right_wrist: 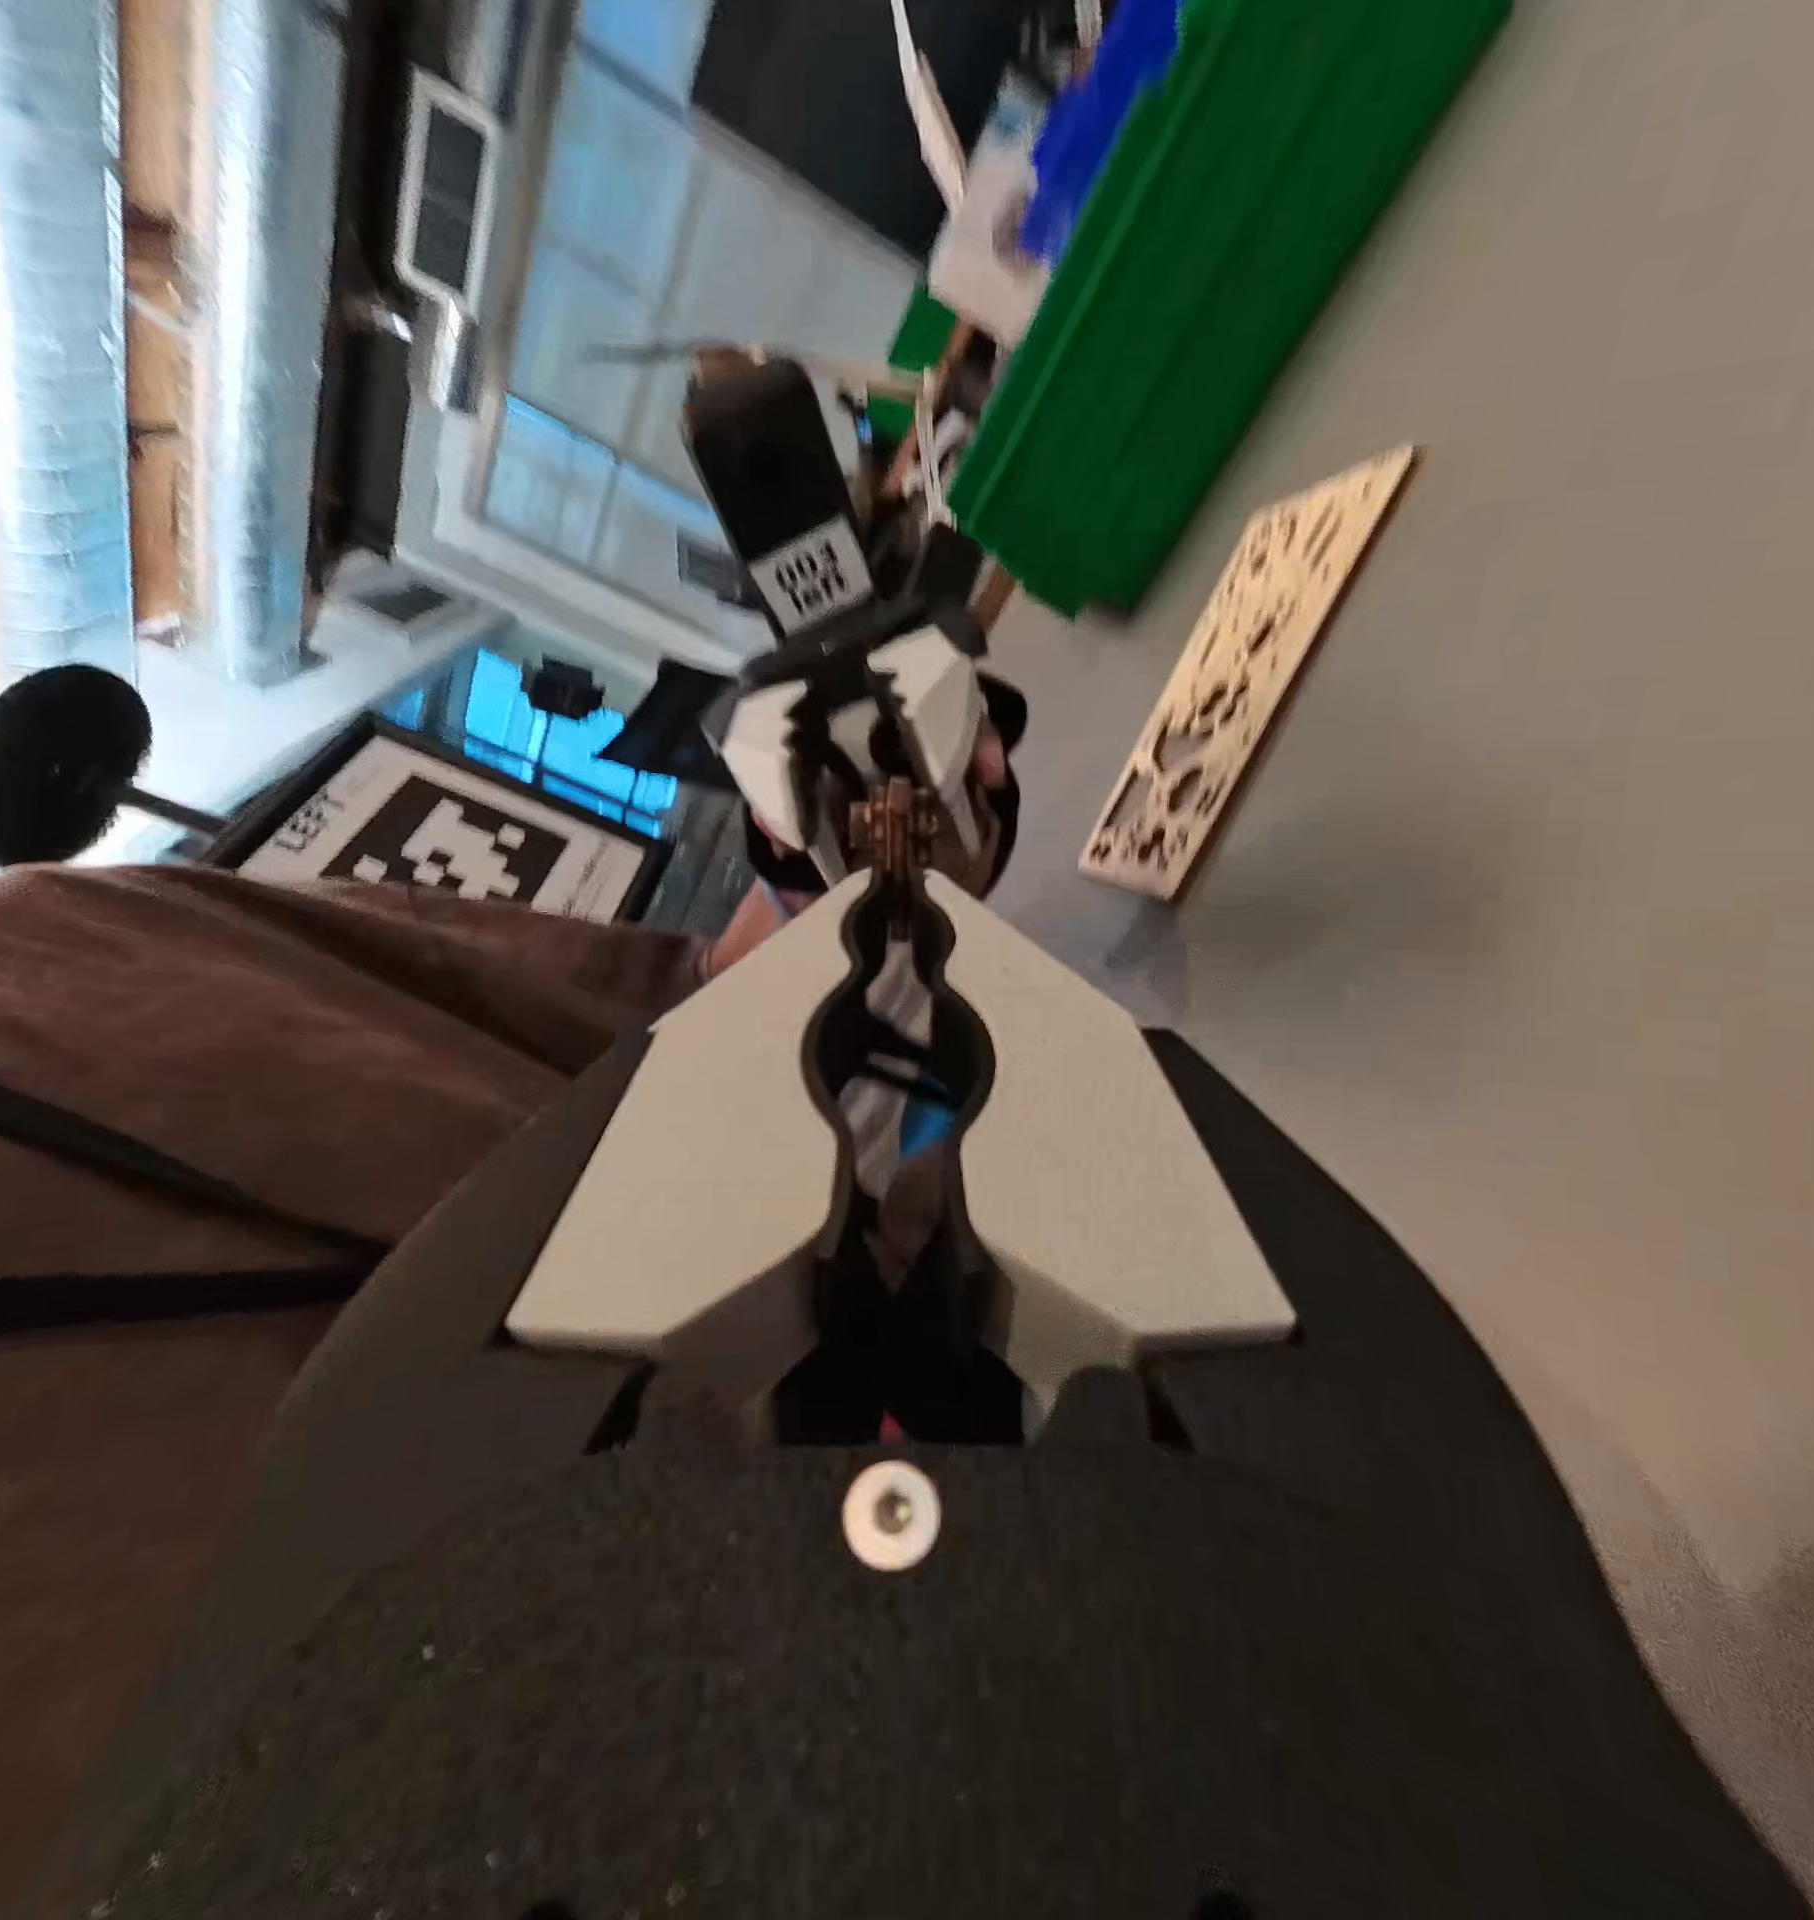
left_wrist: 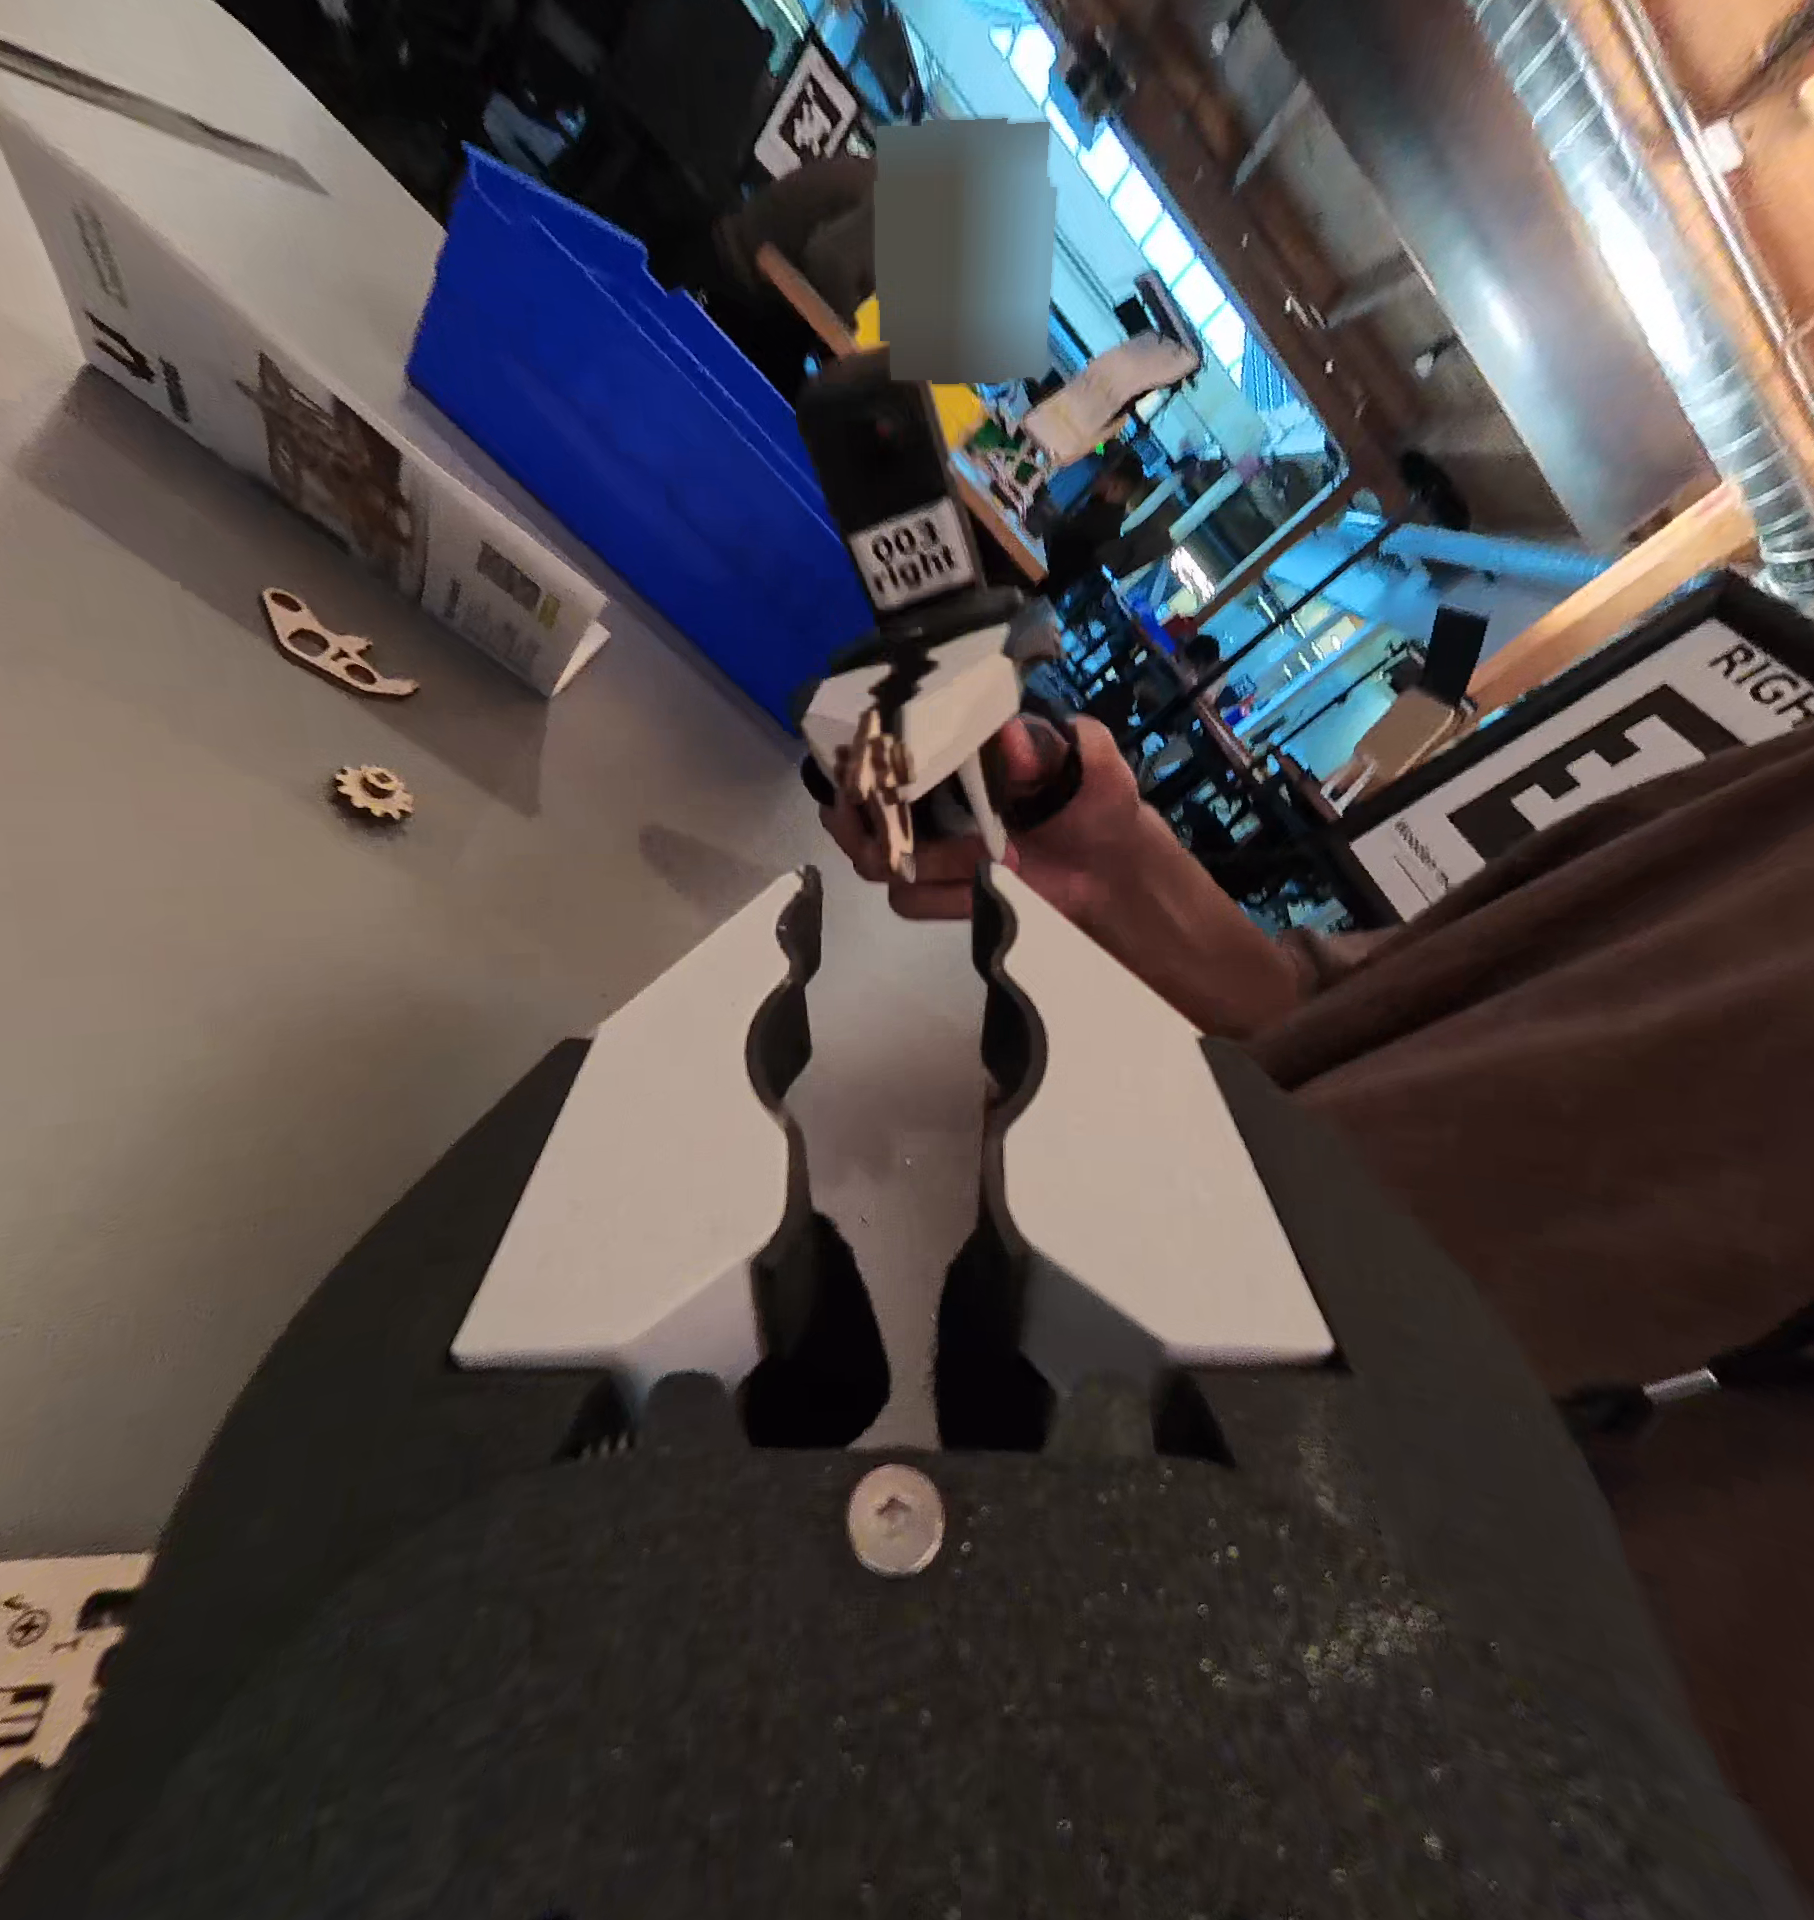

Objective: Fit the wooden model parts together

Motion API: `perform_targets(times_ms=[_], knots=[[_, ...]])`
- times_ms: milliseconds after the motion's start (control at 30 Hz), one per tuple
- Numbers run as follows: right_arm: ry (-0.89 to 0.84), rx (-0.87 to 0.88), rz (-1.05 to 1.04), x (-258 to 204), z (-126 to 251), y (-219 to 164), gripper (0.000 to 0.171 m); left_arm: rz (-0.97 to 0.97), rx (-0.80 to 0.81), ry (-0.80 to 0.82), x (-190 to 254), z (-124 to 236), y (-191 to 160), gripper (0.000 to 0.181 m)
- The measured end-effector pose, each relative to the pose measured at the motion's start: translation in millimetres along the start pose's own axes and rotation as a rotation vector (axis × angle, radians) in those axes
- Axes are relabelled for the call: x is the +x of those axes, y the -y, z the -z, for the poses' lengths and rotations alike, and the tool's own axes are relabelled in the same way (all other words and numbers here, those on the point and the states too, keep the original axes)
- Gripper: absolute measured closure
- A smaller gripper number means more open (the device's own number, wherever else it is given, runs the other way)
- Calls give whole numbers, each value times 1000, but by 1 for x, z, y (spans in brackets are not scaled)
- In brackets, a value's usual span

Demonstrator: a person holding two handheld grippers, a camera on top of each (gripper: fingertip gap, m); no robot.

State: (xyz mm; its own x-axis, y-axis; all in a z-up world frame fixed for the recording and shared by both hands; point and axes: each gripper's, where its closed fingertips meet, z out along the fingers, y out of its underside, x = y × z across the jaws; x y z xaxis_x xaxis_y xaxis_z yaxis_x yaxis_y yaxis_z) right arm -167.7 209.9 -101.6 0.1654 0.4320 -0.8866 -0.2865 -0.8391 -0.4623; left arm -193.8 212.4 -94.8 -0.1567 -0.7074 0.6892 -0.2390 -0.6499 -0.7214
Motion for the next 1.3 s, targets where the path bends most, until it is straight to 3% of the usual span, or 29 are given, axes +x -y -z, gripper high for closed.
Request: perform_targets(times_ms=[100, 200, 267, 533, 633, 967, 1067, 1167, 1233, 1300], knots=[[-17, -186, -25, 6, -2, -20, 168, -23, -74, 7, 2, -6, -12, 154], [79, -242, -52, -8, -5, -24, 169, -68, -154, 31, 3, -12, -26, 155], [54, -301, -39, -4, -7, -32, 168, -69, -162, 21, 6, -14, -28, 156], [106, -176, -42, -7, -7, -18, 168, 15, -113, -21, 10, -16, -26, 163], [99, -152, -17, -5, -7, -18, 169, 57, -70, -39, 10, -18, -24, 178], [16, -57, 190, 7, -14, -3, 165, 157, 5, 12, -8, -13, -17, 180], [-232, 67, 469, 36, 3, 24, 144, 246, 53, 93, -32, -1, -14, 180], [-632, -24, 832, 89, 26, 34, 131, 334, 104, 185, -60, 16, -13, 180], [-829, -81, 934, 112, 36, 38, 128, 371, 114, 211, -70, 23, -13, 180], [-868, -87, 955, 117, 35, 39, 133, 383, 112, 224, -74, 25, -14, 180]])
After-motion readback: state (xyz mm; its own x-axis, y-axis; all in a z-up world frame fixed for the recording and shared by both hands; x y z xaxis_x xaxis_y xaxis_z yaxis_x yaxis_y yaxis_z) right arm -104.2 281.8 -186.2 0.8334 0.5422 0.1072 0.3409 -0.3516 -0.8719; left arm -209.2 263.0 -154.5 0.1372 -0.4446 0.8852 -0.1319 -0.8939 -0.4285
